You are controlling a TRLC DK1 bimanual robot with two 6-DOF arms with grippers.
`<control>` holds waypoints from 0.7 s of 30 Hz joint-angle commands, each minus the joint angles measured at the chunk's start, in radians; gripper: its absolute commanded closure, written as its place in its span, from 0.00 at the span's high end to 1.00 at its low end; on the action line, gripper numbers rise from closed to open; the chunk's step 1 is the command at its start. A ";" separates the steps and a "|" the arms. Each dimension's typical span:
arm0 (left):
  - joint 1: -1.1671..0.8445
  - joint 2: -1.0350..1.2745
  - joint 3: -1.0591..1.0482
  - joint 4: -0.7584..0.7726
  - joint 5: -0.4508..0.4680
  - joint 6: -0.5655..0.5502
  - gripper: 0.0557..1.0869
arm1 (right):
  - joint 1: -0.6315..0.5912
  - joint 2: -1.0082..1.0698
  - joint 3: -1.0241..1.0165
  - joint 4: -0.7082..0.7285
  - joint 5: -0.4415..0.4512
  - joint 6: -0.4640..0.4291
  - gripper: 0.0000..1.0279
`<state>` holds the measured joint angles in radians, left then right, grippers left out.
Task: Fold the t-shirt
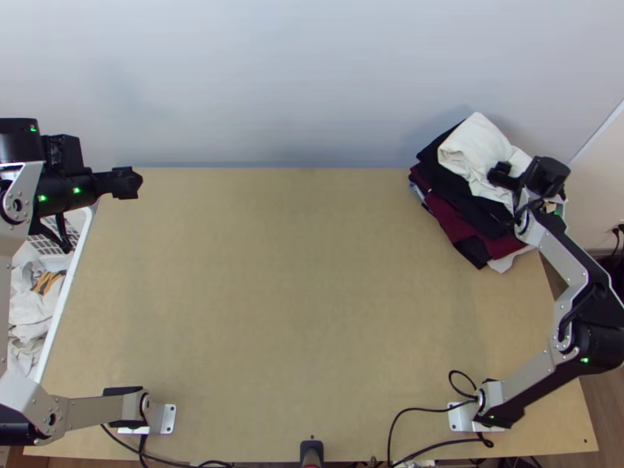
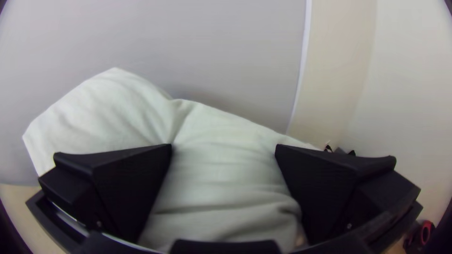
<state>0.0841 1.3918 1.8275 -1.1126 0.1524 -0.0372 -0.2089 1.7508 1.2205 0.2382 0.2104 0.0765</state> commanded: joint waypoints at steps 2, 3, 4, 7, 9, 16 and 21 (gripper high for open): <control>-0.009 0.007 0.029 -0.012 -0.001 -0.016 0.96 | -0.009 -0.068 -0.036 -0.028 0.021 -0.023 0.97; -0.015 0.009 0.029 -0.012 -0.001 -0.023 0.96 | -0.006 -0.091 -0.013 -0.034 0.023 -0.023 0.97; -0.018 0.010 0.030 -0.012 -0.001 -0.024 0.96 | -0.001 -0.108 0.011 -0.042 0.024 -0.023 0.97; -0.027 0.015 0.041 -0.010 -0.002 -0.032 0.96 | 0.034 -0.146 0.093 -0.056 0.044 -0.038 0.97; -0.027 0.016 0.047 -0.012 -0.002 -0.035 0.96 | 0.068 -0.152 0.131 -0.056 0.057 -0.057 0.97; -0.024 0.007 0.075 -0.039 -0.005 -0.041 0.96 | 0.183 -0.030 0.241 -0.045 0.089 -0.121 0.97; -0.015 -0.027 0.085 -0.062 -0.005 -0.049 0.96 | 0.198 0.184 0.402 -0.165 0.089 -0.116 0.97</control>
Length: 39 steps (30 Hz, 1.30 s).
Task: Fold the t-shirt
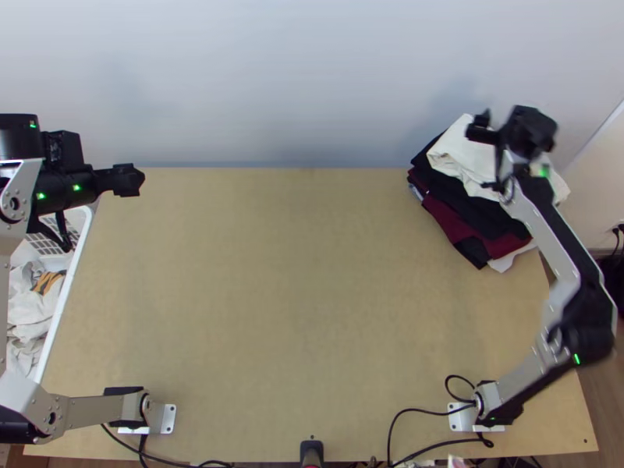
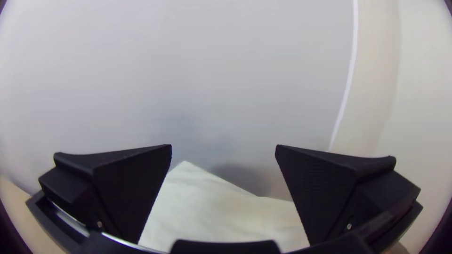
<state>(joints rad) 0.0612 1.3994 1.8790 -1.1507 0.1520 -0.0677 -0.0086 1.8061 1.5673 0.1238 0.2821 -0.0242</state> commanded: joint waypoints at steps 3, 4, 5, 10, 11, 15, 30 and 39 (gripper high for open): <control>0.017 -0.057 0.031 -0.040 -0.006 -0.018 0.96 | -0.011 0.246 0.152 -0.128 0.017 0.013 0.97; 0.023 -0.060 0.031 -0.044 -0.006 -0.017 0.96 | -0.014 0.283 0.183 -0.158 0.017 0.026 0.97; 0.034 -0.062 0.031 -0.047 -0.006 -0.015 0.96 | -0.021 0.312 0.209 -0.184 0.017 0.038 0.97; 0.057 -0.071 0.026 -0.060 -0.006 -0.004 0.96 | -0.022 0.262 0.252 -0.256 0.017 0.115 0.97; 0.058 -0.074 0.026 -0.060 -0.005 -0.004 0.96 | -0.024 0.225 0.250 -0.254 0.017 0.132 0.97; 0.055 -0.076 0.028 -0.058 -0.005 -0.004 0.96 | -0.042 0.079 0.203 -0.237 0.017 0.155 0.97; 0.015 -0.086 0.029 -0.047 -0.005 -0.078 0.96 | -0.203 0.024 -0.291 0.126 0.011 0.060 0.97; 0.065 -0.140 0.023 0.031 -0.009 -0.107 0.96 | -0.228 -0.039 -0.251 0.031 0.012 0.063 0.97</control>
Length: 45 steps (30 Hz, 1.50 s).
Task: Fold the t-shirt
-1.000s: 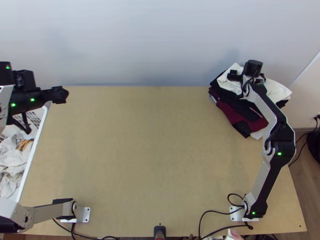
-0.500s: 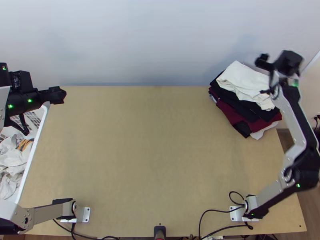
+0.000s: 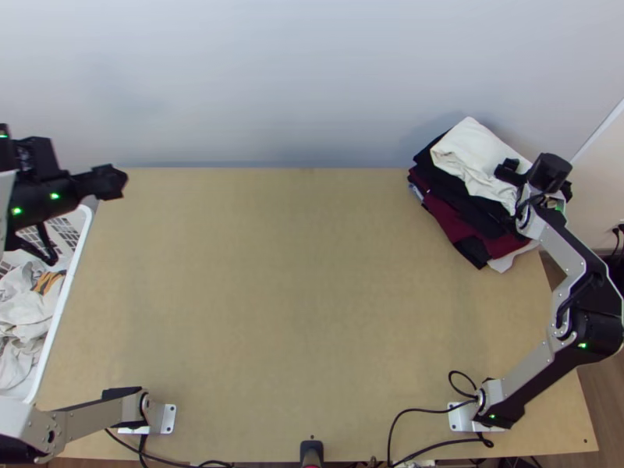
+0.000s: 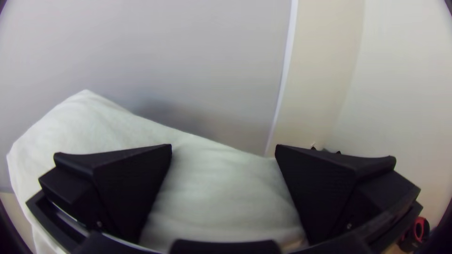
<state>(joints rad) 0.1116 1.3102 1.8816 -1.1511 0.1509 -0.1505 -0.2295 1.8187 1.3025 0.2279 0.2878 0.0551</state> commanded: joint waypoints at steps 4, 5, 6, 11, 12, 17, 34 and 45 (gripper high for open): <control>0.059 -0.094 0.005 0.099 -0.014 -0.060 0.96 | -0.008 -0.200 0.078 -0.140 0.001 -0.015 0.96; 0.077 -0.112 -0.015 0.131 -0.030 -0.061 0.96 | -0.008 -0.248 0.084 -0.162 -0.015 -0.008 0.96; 0.080 -0.134 -0.033 0.165 -0.054 -0.060 0.96 | -0.007 -0.299 0.083 -0.165 -0.030 0.003 0.96; 0.077 -0.295 -0.191 0.407 -0.208 -0.047 0.95 | 0.004 -0.542 0.060 -0.078 -0.075 0.061 0.96; 0.077 -0.324 -0.223 0.459 -0.244 -0.040 0.95 | 0.002 -0.587 0.040 -0.022 -0.078 0.100 0.96; 0.097 -0.477 -0.404 0.734 -0.404 0.000 0.95 | -0.093 -0.769 -0.040 0.064 -0.323 0.333 0.96; 0.128 -1.201 -1.276 1.016 -0.479 0.181 0.95 | -0.004 -1.296 -0.838 0.142 -0.536 0.060 0.96; 0.135 -1.313 -1.497 0.910 -0.473 0.111 0.95 | 0.071 -1.543 -1.178 0.091 -0.538 -0.054 0.96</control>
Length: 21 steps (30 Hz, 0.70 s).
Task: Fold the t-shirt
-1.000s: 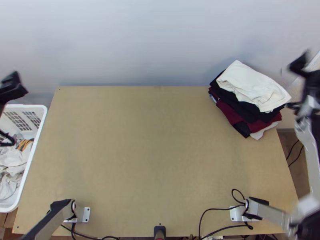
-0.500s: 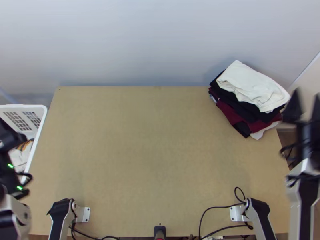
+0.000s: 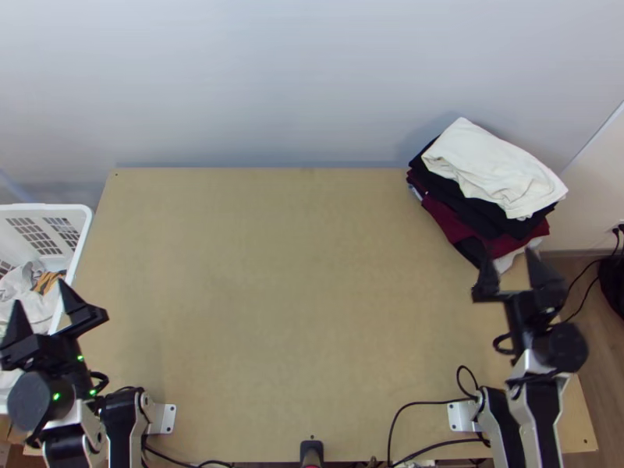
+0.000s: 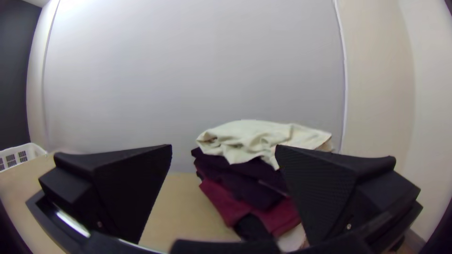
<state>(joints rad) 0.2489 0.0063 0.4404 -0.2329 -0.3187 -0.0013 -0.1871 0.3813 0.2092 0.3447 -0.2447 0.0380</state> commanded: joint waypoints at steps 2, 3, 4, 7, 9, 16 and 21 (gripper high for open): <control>-0.014 -0.009 -0.095 -0.011 0.017 -0.068 0.95 | 0.035 -0.288 -0.146 -0.113 0.001 -0.035 0.96; -0.028 -0.009 -0.123 -0.026 0.049 -0.074 0.95 | 0.041 -0.395 -0.171 -0.191 0.001 -0.024 0.96; -0.048 -0.009 -0.143 -0.028 0.053 -0.085 0.95 | 0.046 -0.390 -0.177 -0.187 0.002 -0.020 0.96; -0.119 -0.009 -0.220 -0.011 0.055 -0.114 0.95 | 0.040 -0.386 -0.169 -0.236 0.070 0.036 0.96; -0.142 -0.009 -0.247 -0.011 0.059 -0.121 0.95 | 0.035 -0.386 -0.197 -0.262 0.071 0.036 0.96; -0.161 -0.009 -0.381 0.159 0.058 -0.106 0.95 | 0.063 -0.384 -0.205 -0.312 0.079 0.109 0.96; -0.168 -0.008 -0.394 0.126 0.059 -0.114 0.95 | 0.063 -0.384 -0.205 -0.314 0.082 0.108 0.96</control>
<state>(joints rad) 0.0875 0.0048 0.0837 -0.0868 -0.2584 -0.1055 -0.1310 0.0006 0.0177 0.0280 -0.1699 0.1276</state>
